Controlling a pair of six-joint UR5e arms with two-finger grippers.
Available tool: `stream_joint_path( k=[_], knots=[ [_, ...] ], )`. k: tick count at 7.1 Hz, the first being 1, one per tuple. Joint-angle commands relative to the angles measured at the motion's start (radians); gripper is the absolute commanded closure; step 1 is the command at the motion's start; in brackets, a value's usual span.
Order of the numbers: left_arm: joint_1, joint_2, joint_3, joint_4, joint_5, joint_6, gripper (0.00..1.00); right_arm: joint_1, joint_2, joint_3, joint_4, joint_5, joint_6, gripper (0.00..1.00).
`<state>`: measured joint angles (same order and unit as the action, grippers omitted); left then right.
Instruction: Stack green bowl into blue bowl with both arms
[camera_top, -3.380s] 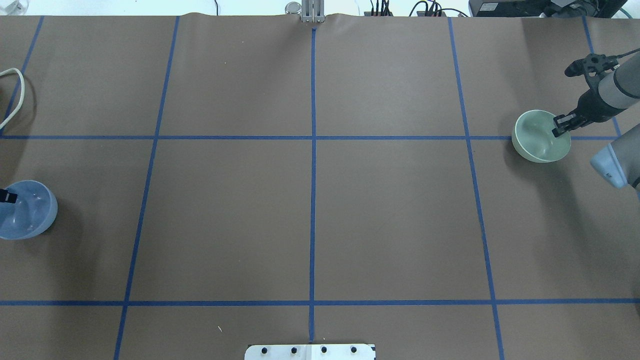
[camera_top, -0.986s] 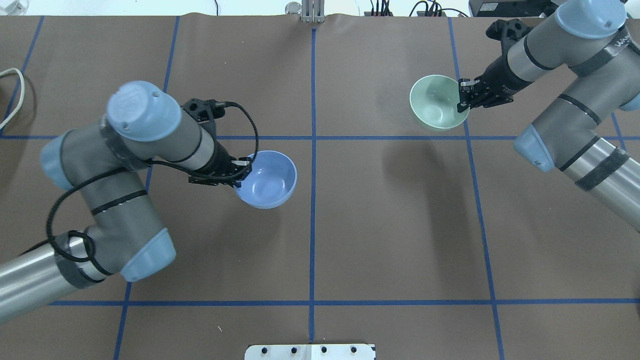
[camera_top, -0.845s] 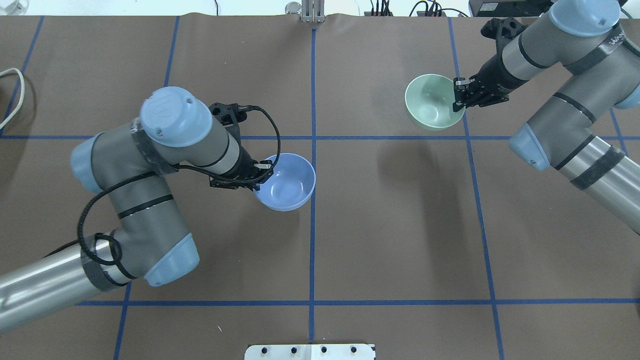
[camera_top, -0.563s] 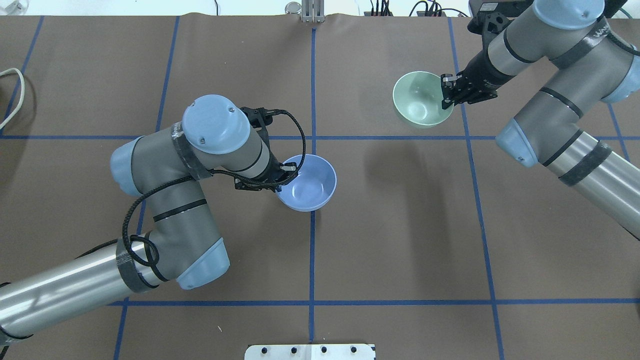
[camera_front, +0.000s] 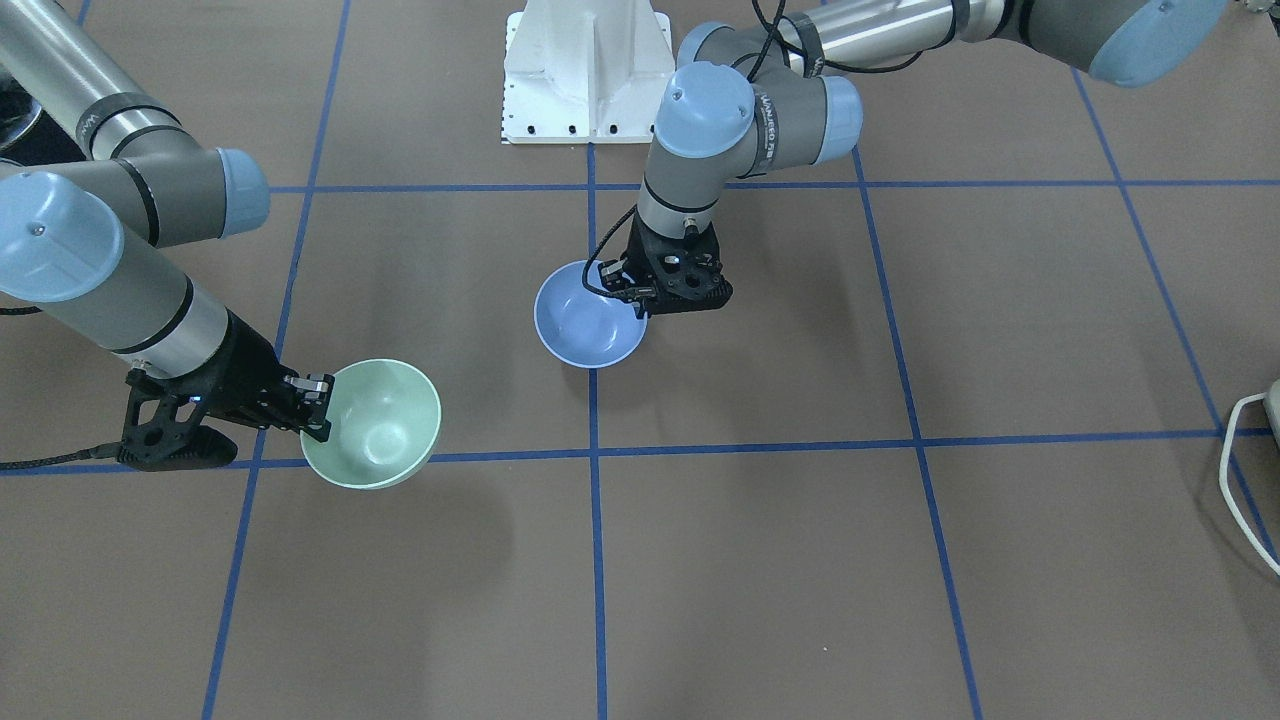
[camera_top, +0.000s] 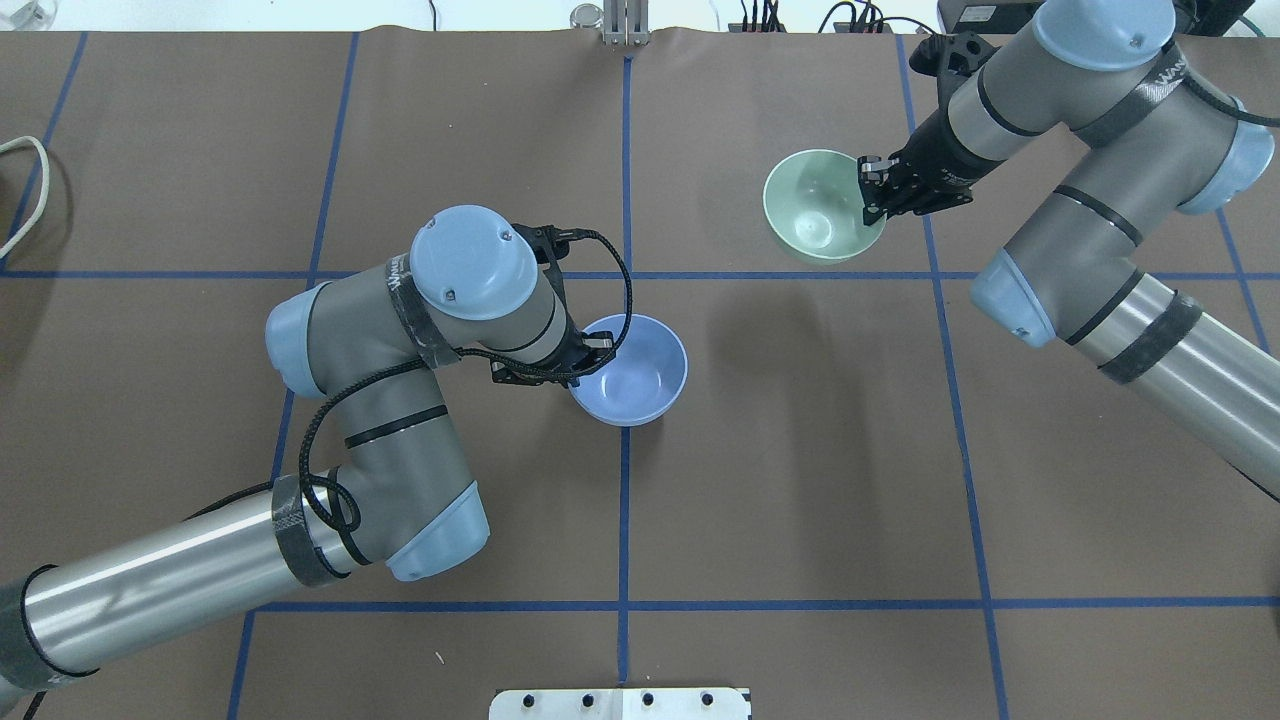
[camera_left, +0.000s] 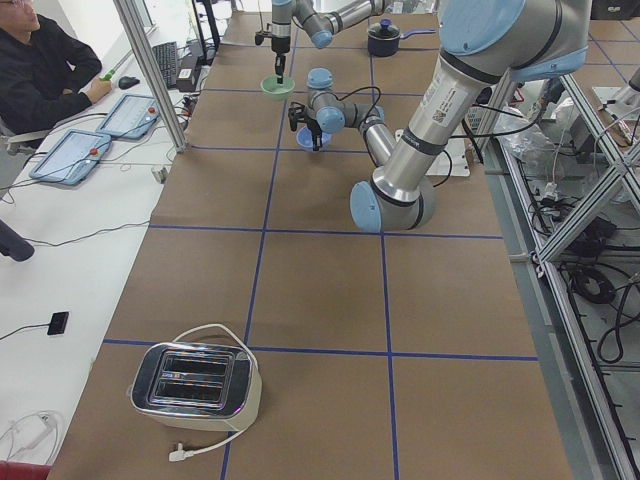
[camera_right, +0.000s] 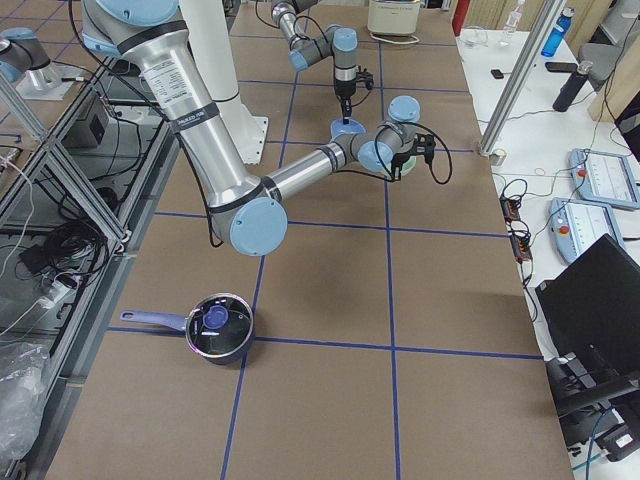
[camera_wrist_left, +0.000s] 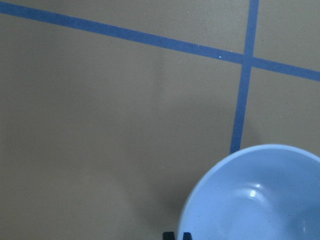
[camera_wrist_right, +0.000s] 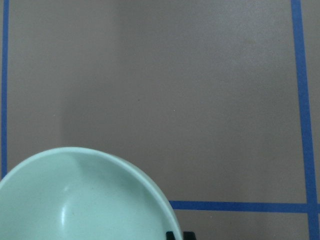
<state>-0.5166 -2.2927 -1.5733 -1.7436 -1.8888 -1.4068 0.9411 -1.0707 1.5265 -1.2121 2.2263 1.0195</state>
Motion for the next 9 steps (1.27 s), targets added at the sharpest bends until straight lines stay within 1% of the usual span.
stream_joint_path(
  k=[1,2,4,6,7,8,9],
  knots=[
    [0.012,0.001,0.002,-0.013,0.017,0.002,1.00,-0.002,0.000,0.000,0.000,-0.002,0.001,1.00],
    [0.012,0.002,0.002,-0.017,0.017,0.000,1.00,-0.002,0.000,0.000,0.000,-0.002,-0.001,1.00],
    [0.015,0.025,0.006,-0.066,0.019,0.000,1.00,-0.004,0.000,-0.002,0.000,-0.002,-0.001,1.00],
    [0.021,0.035,0.012,-0.071,0.022,0.000,1.00,-0.004,0.000,-0.002,0.002,-0.002,-0.001,1.00],
    [0.023,0.035,0.013,-0.071,0.020,0.003,0.98,-0.004,0.000,-0.002,0.002,-0.002,-0.001,1.00],
    [0.023,0.033,0.012,-0.074,0.020,0.003,0.90,-0.004,0.000,-0.002,0.002,-0.002,-0.001,1.00],
    [0.023,0.035,0.012,-0.091,0.020,0.005,0.66,-0.004,0.000,-0.002,0.002,-0.002,-0.001,1.00]
  ],
)
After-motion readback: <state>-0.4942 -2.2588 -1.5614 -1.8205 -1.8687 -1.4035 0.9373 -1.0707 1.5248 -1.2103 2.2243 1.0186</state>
